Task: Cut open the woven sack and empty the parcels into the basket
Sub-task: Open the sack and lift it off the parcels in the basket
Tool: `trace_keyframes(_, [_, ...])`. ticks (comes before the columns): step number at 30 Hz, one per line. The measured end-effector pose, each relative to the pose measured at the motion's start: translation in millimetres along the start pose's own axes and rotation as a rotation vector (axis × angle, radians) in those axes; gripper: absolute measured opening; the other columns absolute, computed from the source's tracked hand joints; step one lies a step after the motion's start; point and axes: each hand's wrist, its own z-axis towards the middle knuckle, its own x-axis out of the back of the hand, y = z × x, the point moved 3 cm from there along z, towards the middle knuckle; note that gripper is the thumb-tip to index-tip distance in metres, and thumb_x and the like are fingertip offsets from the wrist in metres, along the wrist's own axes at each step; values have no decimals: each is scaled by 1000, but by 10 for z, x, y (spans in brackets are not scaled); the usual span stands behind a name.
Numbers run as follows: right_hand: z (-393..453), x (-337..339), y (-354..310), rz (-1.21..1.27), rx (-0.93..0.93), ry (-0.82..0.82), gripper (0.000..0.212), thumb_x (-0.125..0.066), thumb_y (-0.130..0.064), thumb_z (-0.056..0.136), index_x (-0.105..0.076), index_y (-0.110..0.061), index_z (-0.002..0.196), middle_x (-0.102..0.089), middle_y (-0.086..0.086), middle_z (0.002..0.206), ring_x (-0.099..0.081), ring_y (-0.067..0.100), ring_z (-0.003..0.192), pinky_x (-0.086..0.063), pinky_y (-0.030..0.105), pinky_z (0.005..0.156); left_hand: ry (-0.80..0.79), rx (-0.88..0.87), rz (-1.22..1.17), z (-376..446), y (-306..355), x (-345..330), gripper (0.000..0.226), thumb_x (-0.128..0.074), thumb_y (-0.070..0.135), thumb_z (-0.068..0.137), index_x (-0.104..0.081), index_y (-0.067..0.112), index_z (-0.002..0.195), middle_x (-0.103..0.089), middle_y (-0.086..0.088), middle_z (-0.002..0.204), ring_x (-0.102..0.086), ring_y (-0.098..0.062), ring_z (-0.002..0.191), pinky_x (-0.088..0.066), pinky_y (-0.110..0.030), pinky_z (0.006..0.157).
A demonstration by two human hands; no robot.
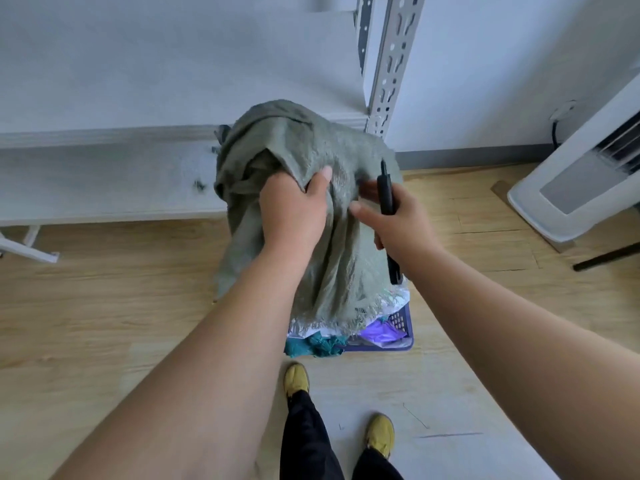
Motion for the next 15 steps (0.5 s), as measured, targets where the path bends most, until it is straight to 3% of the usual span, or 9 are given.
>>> trace_keyframes(3, [48,92,-16,-12,-24,140,47,-74,-36,81,-58,-27,125,-62,-20,103,-61,6,66,-53,26,60,-108,93,-14,18,-119,6,20,-63,33,91,-63,18,105,-64,7,96,-61,-18,97,-45,-25,83])
trace_keyframes(5, [96,192,-65,-54,-27,195,48,-73,-39,81,-56,-28,125,-57,-24,93,-64,10,78,-56,30,71,-160,98,-14,62,-165,22,20,-63,35,90,-60,22,104,-62,11,94,-59,-16,94,-43,-26,81])
trace_keyframes(6, [125,216,-77,-69,-36,194,48,-73,-39,82,-55,-27,124,-56,-22,89,-62,11,74,-56,28,68,-176,87,-16,68,-169,25,25,-64,36,90,-60,22,109,-63,10,101,-58,-15,96,-43,-27,84])
trace_keyframes(8, [169,169,-68,-28,-71,97,46,-70,-37,85,-54,-22,125,-58,-12,86,-53,11,58,-50,21,54,-165,86,-50,54,-170,8,35,-65,37,89,-60,19,119,-64,7,112,-57,-14,103,-44,-29,92])
trace_keyframes(11, [134,-33,-72,118,-85,-111,54,-69,-45,84,-54,-18,128,-59,2,76,-45,13,48,-44,29,51,-85,162,-158,37,-176,-29,32,-68,33,87,-64,18,115,-66,8,109,-62,-16,104,-48,-34,96])
trace_keyframes(13, [63,-174,-51,86,-43,-203,57,-75,-45,76,-55,-22,124,-59,2,78,-47,10,49,-44,27,51,-27,243,-283,72,-171,-30,25,-71,28,84,-67,18,107,-69,6,105,-65,-16,99,-51,-36,92])
trace_keyframes(15, [-29,-292,1,-39,-22,-209,58,-82,-38,72,-53,-23,120,-59,-8,84,-53,4,57,-45,21,53,7,306,-368,111,-140,-32,13,-73,23,82,-65,21,92,-68,8,94,-64,-10,86,-52,-29,79])
